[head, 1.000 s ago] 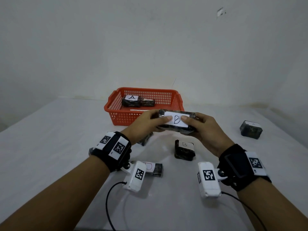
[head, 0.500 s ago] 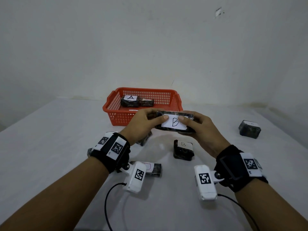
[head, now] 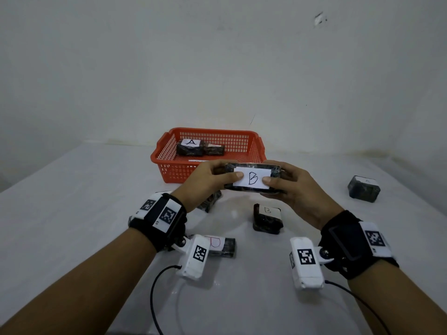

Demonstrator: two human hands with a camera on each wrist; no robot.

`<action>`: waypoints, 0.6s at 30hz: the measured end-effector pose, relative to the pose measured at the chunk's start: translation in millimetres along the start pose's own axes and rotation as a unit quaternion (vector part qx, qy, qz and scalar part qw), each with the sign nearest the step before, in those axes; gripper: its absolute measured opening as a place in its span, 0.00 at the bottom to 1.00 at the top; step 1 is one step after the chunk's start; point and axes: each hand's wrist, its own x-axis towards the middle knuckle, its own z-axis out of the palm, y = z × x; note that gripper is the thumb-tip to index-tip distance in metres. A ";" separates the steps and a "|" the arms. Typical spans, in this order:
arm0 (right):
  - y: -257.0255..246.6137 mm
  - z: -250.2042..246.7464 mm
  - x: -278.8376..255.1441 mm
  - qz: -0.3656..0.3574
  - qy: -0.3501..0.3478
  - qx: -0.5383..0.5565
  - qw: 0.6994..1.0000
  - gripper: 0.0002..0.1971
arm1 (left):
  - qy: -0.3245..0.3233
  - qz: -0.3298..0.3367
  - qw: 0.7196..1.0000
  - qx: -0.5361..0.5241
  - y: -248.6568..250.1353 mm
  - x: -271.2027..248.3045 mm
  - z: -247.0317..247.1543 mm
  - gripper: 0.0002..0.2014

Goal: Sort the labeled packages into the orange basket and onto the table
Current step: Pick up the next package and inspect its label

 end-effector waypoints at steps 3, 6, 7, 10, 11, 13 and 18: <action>1.5 1.0 0.4 -0.006 0.011 -0.006 1.000 0.28 | -0.003 0.007 1.000 0.017 0.7 0.4 -0.7 0.22; 2.1 0.7 -0.9 -0.016 0.023 -0.024 0.999 0.32 | -0.009 0.005 1.000 0.030 2.6 -0.5 -1.5 0.23; 1.1 0.8 -1.8 -0.016 0.022 -0.022 0.999 0.32 | -0.008 0.008 0.999 0.038 3.1 -0.7 -1.7 0.22; -3.0 1.5 -2.9 0.010 0.010 -0.015 1.000 0.34 | 0.010 0.029 0.997 0.073 4.8 -2.2 -1.4 0.24; -4.7 2.4 -3.2 0.022 0.003 -0.015 1.000 0.32 | 0.014 0.034 0.996 0.078 4.1 -2.3 -1.3 0.26; -8.0 5.4 -3.1 0.046 -0.007 -0.010 0.999 0.24 | 0.010 0.035 0.996 0.076 2.9 -2.3 -1.6 0.30; -8.0 8.0 -0.5 0.061 0.021 0.013 0.998 0.15 | -0.015 0.049 0.996 0.078 1.3 -4.5 0.1 0.35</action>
